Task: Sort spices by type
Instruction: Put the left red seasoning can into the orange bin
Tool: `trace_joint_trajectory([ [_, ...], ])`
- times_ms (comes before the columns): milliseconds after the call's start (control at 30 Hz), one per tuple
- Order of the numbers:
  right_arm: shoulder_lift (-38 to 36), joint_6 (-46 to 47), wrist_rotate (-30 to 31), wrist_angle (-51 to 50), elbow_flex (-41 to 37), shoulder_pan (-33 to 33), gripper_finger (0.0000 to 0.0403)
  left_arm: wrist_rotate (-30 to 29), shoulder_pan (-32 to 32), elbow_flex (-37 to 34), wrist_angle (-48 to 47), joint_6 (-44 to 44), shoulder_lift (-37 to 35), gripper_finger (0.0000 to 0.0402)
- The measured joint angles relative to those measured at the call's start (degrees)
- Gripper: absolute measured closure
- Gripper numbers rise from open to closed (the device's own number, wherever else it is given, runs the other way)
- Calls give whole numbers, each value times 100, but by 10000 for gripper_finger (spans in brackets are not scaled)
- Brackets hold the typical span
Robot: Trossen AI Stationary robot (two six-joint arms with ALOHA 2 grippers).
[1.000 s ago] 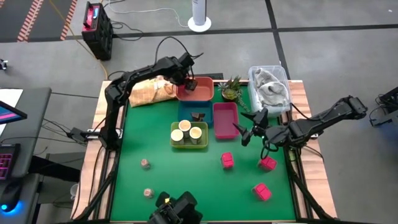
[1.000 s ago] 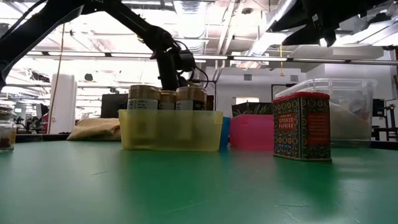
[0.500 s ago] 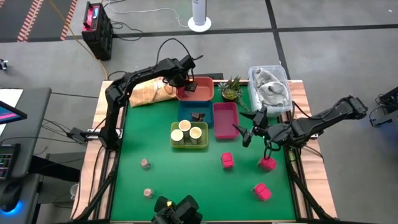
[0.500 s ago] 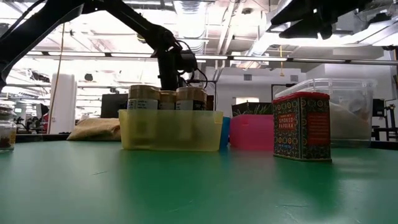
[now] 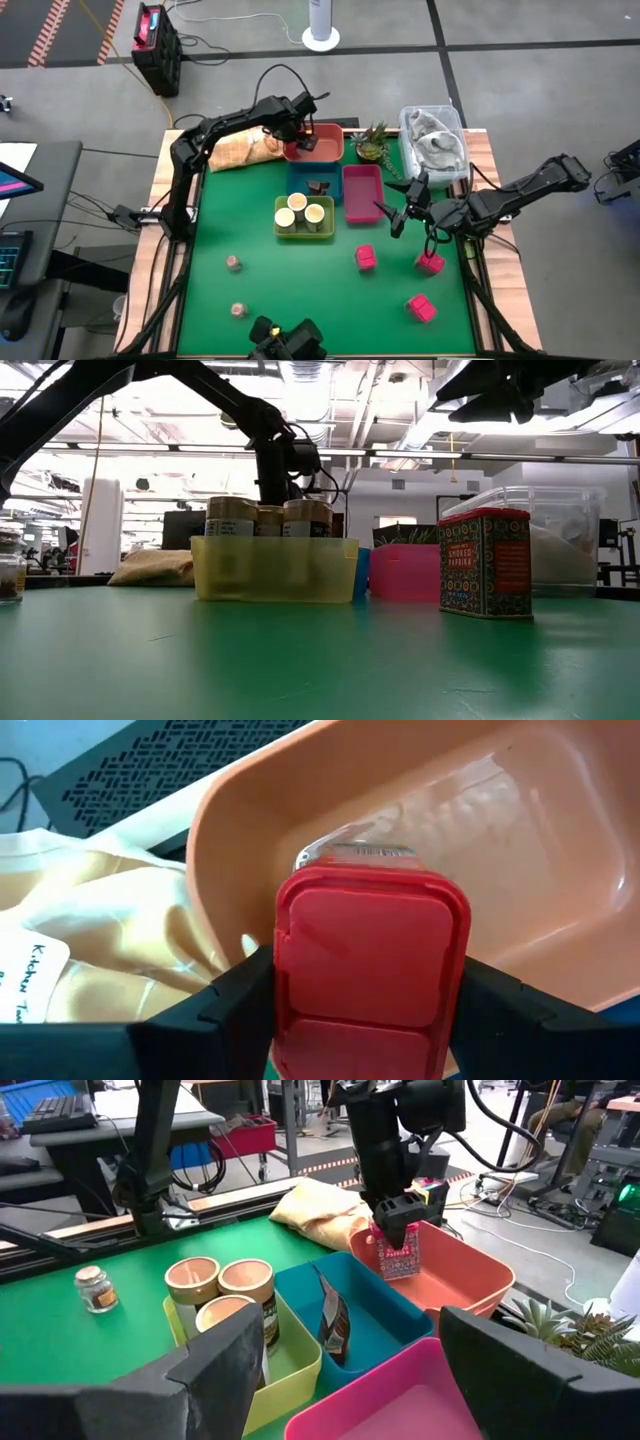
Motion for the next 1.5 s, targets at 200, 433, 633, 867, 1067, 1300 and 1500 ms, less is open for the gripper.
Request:
trace_joint_trajectory([
  [200,0,9,0,28,0,2,76,-3,-15,0,30,36,0,133],
  [433,0,9,2,22,0,2,76,-53,-52,149,111,410,-22,118],
  [633,-2,9,2,6,0,2,76,-507,-96,836,60,1017,-28,117],
  [867,-2,20,-2,-45,0,2,76,-541,-834,1578,13,3063,-86,117],
  [1067,-159,217,26,-688,2,5,76,-595,-2482,1676,-152,4913,-168,117],
  [1300,-1012,1837,68,-2561,9,325,76,-118,-3702,1593,-252,5311,-159,117],
  [1500,-1161,2953,675,-3555,7,897,76,383,-4125,1593,-51,5294,-156,117],
])
